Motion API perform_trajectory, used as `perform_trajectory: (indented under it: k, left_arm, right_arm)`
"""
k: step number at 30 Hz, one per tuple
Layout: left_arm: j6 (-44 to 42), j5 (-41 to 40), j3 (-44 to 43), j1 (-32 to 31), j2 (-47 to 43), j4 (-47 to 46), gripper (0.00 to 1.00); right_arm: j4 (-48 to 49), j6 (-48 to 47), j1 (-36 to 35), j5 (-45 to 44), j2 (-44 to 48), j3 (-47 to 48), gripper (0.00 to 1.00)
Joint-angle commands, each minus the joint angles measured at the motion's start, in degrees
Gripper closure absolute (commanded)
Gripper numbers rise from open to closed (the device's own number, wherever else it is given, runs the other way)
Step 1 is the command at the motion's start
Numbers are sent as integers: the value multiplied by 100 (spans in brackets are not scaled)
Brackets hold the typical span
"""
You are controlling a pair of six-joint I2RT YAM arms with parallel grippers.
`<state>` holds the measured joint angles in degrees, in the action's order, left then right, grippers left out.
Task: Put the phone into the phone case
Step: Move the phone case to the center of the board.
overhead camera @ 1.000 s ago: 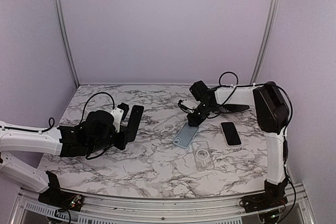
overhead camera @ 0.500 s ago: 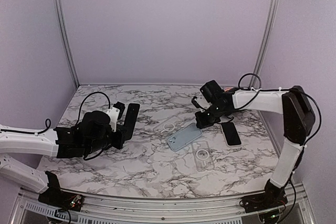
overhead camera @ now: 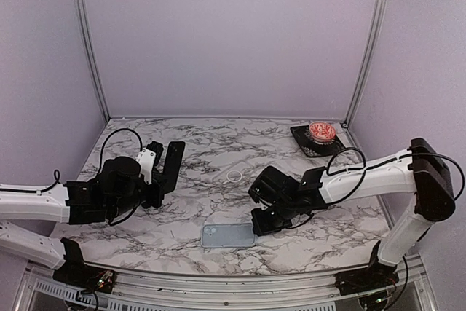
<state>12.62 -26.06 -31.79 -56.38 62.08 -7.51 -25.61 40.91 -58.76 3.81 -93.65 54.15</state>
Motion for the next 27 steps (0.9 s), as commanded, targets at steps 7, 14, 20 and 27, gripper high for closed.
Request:
perform_trajectory:
  k: [7, 14, 20, 27]
  left_arm:
    - [-122, -215, -11, -22, -76, -375, 100]
    - [-50, -202, -111, -22, -132, -186, 100]
    - [-101, -344, -173, -22, -110, -34, 100]
    - [-151, -338, -265, -22, 40, -17, 100]
  right_arm:
    - [-2510, -2419, -647, 80, -747, 2124, 36]
    - [-2382, -5015, -568, -191, -2107, 3298, 32]
    - [-2398, -5528, -327, 258, -2842, 4010, 33]
    - [-2254, -5528, -293, 459, -2966, 3761, 68]
